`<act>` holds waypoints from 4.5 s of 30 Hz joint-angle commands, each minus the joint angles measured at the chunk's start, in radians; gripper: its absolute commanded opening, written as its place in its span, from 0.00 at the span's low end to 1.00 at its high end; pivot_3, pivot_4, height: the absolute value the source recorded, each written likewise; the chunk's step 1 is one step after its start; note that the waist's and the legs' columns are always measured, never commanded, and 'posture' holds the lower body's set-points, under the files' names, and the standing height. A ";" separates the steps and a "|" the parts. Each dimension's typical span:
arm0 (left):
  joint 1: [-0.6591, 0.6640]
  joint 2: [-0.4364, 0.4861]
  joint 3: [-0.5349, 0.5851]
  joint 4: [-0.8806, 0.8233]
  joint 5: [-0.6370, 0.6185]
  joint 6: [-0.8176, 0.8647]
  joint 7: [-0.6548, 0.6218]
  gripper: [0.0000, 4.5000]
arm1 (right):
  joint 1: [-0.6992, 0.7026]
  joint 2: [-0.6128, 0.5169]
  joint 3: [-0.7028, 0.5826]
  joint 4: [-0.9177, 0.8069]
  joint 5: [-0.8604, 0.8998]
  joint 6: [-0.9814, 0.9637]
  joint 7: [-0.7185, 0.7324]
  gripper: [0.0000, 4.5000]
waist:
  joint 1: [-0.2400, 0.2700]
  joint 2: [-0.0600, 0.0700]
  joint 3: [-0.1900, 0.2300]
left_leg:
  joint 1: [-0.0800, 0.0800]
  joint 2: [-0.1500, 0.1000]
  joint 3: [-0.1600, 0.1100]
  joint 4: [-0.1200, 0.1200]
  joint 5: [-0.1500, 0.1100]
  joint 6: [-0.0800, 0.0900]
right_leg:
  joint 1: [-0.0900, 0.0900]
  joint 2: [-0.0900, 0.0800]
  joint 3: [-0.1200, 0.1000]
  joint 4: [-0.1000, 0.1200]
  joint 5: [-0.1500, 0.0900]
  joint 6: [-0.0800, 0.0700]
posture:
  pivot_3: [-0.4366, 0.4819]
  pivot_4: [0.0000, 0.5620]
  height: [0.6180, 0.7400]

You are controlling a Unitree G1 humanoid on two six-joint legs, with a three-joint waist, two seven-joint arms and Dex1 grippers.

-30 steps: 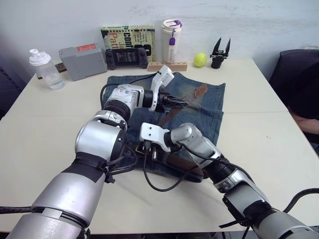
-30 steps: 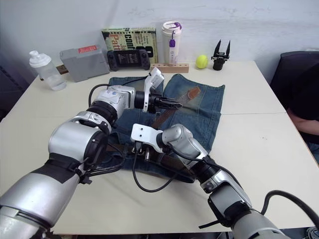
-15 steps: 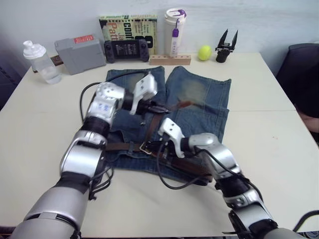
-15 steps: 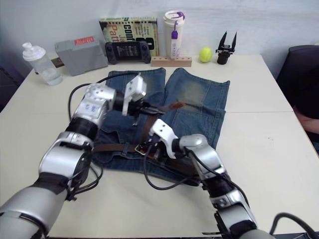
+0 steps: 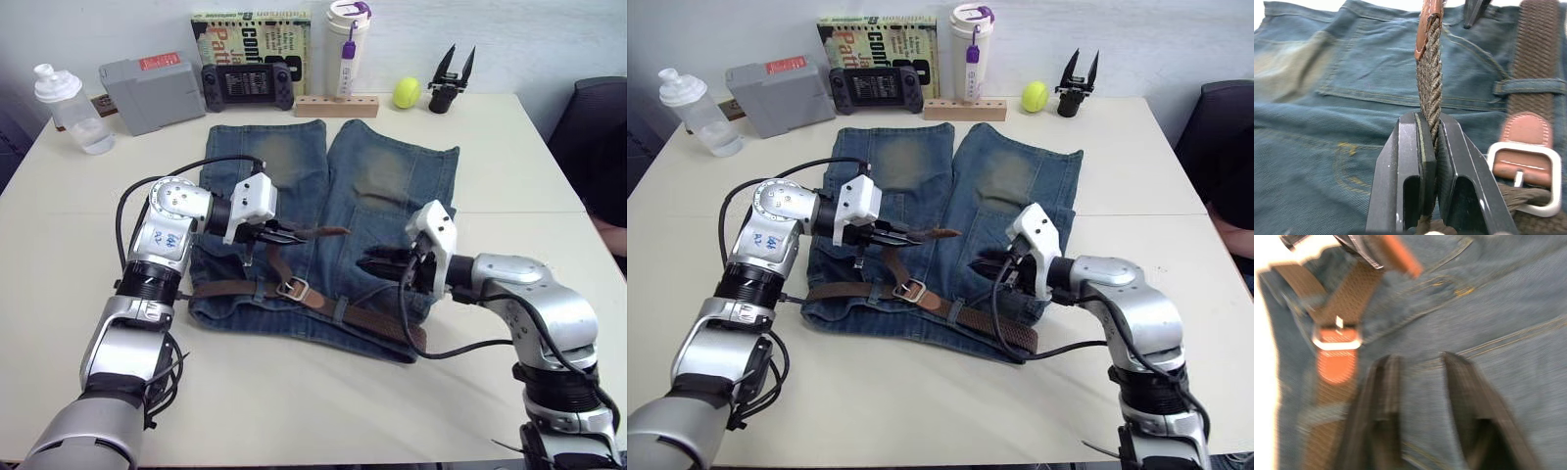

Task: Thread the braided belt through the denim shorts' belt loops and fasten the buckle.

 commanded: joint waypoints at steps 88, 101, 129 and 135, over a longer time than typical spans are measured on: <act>-0.142 -0.039 -0.070 0.180 -0.008 -0.168 -0.037 0.00 | -0.080 -0.032 0.150 -0.042 -0.049 -0.191 -0.087 0.20 | 0.004 -0.001 0.001 | -0.005 -0.001 0.002 0.019 0.006 0.004 | -0.006 0.001 0.001 0.021 0.002 -0.001 | 0.48 0.27 0.78; -0.247 0.007 -0.144 0.478 0.191 -0.451 0.065 0.00 | 0.082 0.001 0.405 -0.094 -0.310 -0.398 -0.178 0.98 | 0.003 -0.002 0.001 | -0.006 -0.001 0.006 0.019 0.006 0.004 | -0.011 0.001 0.000 0.024 0.002 -0.001 | 0.48 0.27 0.78; -0.260 0.061 -0.090 0.534 0.139 -0.500 -0.060 0.00 | 0.115 0.176 0.402 0.024 -0.569 -0.457 -0.341 0.00 | 0.001 -0.003 0.000 | -0.006 -0.001 0.007 0.021 0.006 0.004 | -0.012 0.002 0.001 0.027 0.002 -0.002 | 0.48 0.27 0.78; -0.286 0.088 -0.080 0.552 0.141 -0.491 -0.099 0.00 | 0.121 0.210 0.369 0.033 -0.603 -0.450 -0.414 0.00 | 0.001 -0.003 0.000 | -0.006 -0.001 0.007 0.022 0.006 0.004 | -0.012 0.002 0.001 0.028 0.002 -0.002 | 0.48 0.27 0.78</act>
